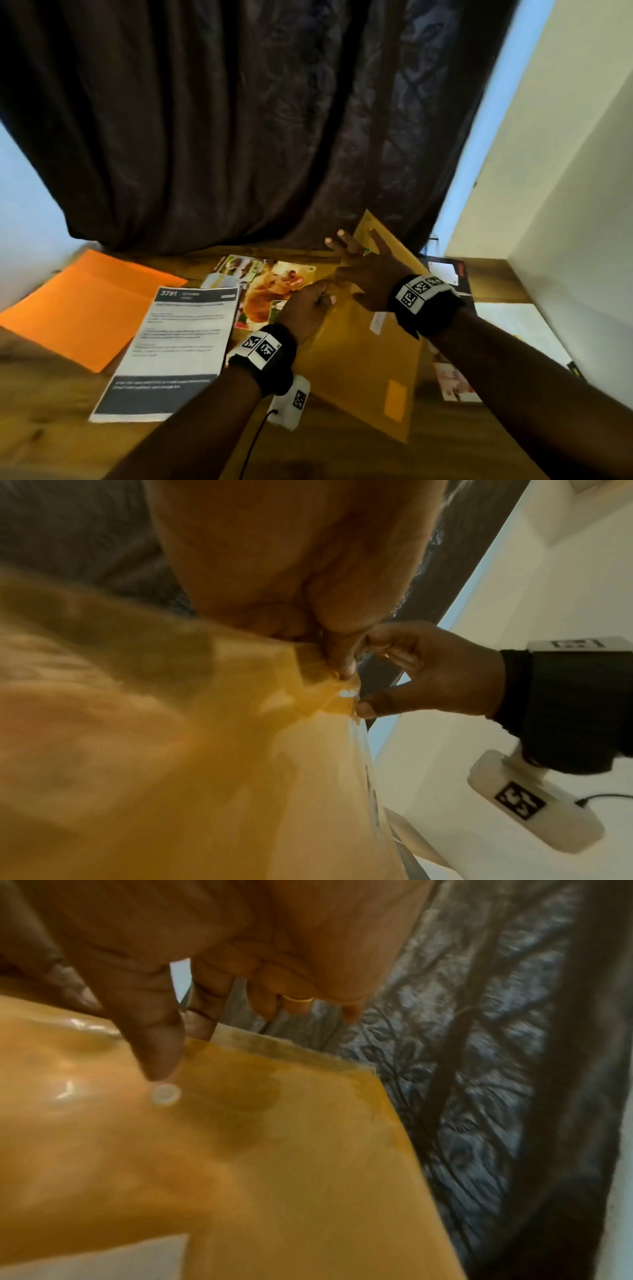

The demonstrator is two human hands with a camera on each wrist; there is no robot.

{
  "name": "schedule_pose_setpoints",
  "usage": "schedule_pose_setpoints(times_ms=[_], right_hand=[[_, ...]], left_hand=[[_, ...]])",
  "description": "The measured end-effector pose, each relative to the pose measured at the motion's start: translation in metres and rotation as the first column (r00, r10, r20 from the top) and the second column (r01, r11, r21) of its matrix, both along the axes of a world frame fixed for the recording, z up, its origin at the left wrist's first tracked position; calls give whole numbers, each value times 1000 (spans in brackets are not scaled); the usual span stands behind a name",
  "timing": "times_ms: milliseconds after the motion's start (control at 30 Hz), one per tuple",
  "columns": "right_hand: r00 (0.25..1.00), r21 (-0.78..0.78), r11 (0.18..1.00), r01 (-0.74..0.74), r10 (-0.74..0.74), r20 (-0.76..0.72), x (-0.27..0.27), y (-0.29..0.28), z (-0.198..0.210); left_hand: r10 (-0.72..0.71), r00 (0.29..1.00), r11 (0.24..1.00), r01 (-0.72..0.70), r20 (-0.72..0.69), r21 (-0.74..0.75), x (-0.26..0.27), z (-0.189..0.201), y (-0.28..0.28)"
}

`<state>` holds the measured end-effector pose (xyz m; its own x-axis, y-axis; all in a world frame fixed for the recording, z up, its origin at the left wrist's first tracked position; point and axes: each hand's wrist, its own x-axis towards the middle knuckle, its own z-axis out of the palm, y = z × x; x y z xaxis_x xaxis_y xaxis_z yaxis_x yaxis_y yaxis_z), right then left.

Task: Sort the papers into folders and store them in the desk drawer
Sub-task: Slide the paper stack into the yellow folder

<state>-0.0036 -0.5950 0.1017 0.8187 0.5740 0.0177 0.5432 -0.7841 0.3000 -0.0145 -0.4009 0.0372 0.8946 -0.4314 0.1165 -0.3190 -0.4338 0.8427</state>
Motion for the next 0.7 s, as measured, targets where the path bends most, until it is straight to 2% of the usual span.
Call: schedule_pose_setpoints(times_ms=[67, 133, 233, 333, 400, 467, 500, 567, 633, 700], right_hand=[[998, -110, 993, -47, 42, -42, 6, 19, 6], [994, -147, 987, -68, 55, -89, 8, 44, 13], [994, -145, 988, -59, 45, -99, 9, 68, 25], [995, -108, 994, 29, -39, -89, 11, 85, 44], [994, -68, 994, 81, -86, -74, 13, 92, 59], [995, 59, 994, 92, -89, -50, 16, 99, 72], [994, 159, 982, 101, -93, -58, 17, 103, 78], [986, 355, 921, 159, -130, -103, 15, 108, 90], [973, 526, 819, 230, -173, -155, 16, 122, 96], [957, 693, 661, 290, -197, -212, 20, 143, 94]], left_hand=[[-7, 1000, 1000, 7, 25, 28, -4, 1, 18], [-14, 999, 999, 13, 34, 34, -7, 1, 41], [35, 999, 998, -37, 23, 54, -9, 10, 69], [77, 997, 996, -77, 18, 38, -11, 20, 111], [164, 986, 986, -164, 0, 15, -10, 23, 141], [309, 951, 950, -308, 12, -48, -9, 21, 173], [378, 926, 918, -376, -7, -125, -10, 20, 188], [486, 866, 803, -495, -118, -332, -10, 20, 213], [552, 813, 713, -575, -185, -401, -17, 21, 239], [547, 804, 703, -593, -234, -393, -25, 18, 259]])
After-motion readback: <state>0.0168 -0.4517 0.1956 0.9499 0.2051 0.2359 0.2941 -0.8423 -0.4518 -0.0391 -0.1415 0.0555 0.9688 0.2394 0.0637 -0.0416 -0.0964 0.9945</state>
